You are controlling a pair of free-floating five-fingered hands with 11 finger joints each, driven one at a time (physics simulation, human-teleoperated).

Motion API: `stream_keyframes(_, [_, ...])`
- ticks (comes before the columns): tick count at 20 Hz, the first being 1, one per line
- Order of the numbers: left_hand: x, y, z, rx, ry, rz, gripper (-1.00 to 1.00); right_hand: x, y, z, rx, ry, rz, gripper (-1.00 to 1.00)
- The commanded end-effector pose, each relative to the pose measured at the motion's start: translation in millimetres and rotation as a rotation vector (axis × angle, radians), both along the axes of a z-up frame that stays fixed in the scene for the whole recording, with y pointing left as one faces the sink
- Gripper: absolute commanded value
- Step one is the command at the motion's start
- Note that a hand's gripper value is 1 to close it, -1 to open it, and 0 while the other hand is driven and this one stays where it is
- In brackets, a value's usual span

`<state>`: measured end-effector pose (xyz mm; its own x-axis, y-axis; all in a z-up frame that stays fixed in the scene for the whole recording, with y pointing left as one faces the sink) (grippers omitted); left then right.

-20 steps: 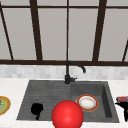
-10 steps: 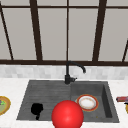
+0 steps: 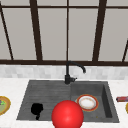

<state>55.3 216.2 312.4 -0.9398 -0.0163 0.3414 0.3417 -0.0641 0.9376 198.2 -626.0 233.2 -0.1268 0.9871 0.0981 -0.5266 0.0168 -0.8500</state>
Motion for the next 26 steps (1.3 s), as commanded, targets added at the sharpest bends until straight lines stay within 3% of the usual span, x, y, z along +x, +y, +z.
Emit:
stream_keyframes(1, [0.0,0.0,0.0,0.000,0.000,0.000,0.00,11.5,-12.6,-10.7,0.000,0.000,-0.063,-1.00])
stream_keyframes(8, [0.0,0.0,0.0,0.000,0.000,0.000,0.00,58.8,-20.2,-46.4,-0.056,0.002,-0.136,-1.00])
stream_keyframes(11, [0.0,0.0,0.0,0.000,0.000,0.000,0.00,48.8,-40.0,-61.8,-0.075,-0.011,-0.188,-1.00])
stream_keyframes(13, [0.0,0.0,0.0,0.000,0.000,0.000,0.00,53.0,-45.5,-66.3,-0.084,-0.010,-0.185,-1.00])
stream_keyframes(26, [0.0,0.0,0.0,0.000,0.000,0.000,0.00,107.1,-43.0,-101.0,-0.178,0.105,-0.256,-1.00])
